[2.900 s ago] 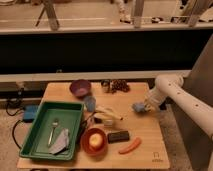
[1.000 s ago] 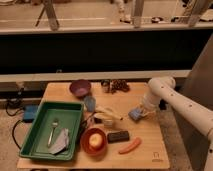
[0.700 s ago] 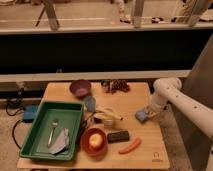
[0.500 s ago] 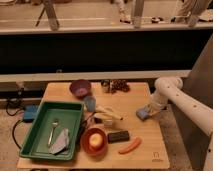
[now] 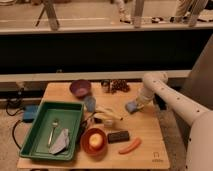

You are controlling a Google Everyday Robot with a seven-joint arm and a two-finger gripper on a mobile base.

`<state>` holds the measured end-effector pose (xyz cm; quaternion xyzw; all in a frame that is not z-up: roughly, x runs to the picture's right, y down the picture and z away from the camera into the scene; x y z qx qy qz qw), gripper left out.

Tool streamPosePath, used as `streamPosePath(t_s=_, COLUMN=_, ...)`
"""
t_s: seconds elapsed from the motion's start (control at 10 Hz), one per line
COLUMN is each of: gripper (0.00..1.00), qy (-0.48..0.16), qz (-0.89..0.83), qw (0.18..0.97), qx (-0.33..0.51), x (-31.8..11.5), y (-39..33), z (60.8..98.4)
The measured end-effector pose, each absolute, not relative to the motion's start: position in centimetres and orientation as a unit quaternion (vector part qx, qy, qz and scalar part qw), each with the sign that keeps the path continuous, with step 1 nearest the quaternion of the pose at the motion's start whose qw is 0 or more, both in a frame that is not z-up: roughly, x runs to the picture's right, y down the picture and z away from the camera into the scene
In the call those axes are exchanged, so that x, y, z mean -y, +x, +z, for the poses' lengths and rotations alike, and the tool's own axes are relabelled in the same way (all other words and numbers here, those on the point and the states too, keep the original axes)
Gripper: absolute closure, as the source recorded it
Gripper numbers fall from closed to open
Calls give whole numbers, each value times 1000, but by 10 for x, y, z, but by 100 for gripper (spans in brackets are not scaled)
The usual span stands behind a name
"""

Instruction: Wipe table surface with sponge

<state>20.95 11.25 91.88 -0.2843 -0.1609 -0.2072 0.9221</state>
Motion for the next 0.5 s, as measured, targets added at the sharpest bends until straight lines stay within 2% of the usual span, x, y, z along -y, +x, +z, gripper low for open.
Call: streamPosePath(t_s=0.5, gripper=100, qy=-294, qz=-257, qw=897, qx=210, x=-129, y=147, z=908)
